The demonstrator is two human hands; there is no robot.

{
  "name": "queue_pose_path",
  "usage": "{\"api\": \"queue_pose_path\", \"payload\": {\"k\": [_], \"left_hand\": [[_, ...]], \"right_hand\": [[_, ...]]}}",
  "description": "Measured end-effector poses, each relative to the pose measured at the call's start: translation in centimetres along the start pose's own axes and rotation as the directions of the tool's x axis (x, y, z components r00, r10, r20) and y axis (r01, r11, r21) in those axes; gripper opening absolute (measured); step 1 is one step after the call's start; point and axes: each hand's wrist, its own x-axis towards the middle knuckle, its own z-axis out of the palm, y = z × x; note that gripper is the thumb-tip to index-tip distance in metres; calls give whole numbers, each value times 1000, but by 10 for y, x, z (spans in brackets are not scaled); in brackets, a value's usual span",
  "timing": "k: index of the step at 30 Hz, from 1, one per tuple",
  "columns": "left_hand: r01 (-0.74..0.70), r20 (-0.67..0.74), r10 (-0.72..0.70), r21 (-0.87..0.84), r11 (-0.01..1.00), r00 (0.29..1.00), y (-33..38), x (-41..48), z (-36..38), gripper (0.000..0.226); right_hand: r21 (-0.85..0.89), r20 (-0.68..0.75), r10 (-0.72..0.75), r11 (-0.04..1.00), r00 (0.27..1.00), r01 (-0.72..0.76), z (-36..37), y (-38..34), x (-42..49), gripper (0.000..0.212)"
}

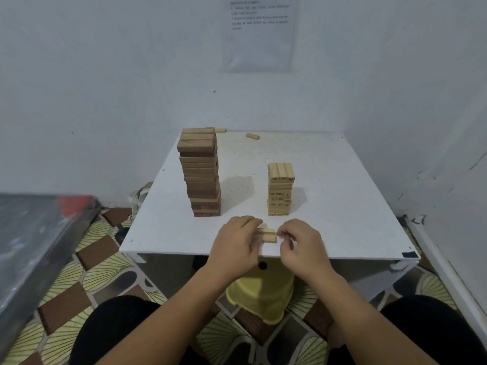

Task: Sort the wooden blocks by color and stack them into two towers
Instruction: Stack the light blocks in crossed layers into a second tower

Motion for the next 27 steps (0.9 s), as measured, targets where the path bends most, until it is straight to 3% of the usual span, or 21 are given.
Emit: {"api": "queue_pose_path", "payload": {"k": [8,11,14,16,19,21,23,24,25,27], "left_hand": [[-68,31,66,60,996,997,-13,8,1,31],[-123,37,120,77,989,992,-18,3,3,37],[-123,12,123,43,991,992,-18,-4,1,45],[-108,5,108,11,994,994,-13,-4,-3,50],[-81,-44,79,-44,996,996,-3,0,-5,50],[-79,-147,71,-45,996,987,9,0,-11,43],[-144,-238,119,-90,986,964,17,-10,-7,25],[-192,-215,157,-153,969,964,22,-22,-6,15],[-200,-131,173,-230,952,976,22,-39,2,14],[-63,157,120,-327,943,980,6,-79,33,22]], "right_hand": [[29,-4,54,998,999,-53,-4,0,1,17],[-6,-98,-158,987,982,158,-8,-21,-15,7],[79,71,-309,949,948,304,8,-36,-59,12],[109,367,-204,978,907,176,33,-24,-87,19],[-112,684,162,987,711,-117,80,23,-114,21],[-266,742,351,936,571,-230,109,55,-126,17],[-311,750,433,898,500,-311,148,86,-143,23],[-300,747,454,882,486,-364,158,92,-148,24],[-253,746,454,870,488,-423,173,102,-155,25],[-195,720,482,831,500,-520,202,121,-170,20]]}}
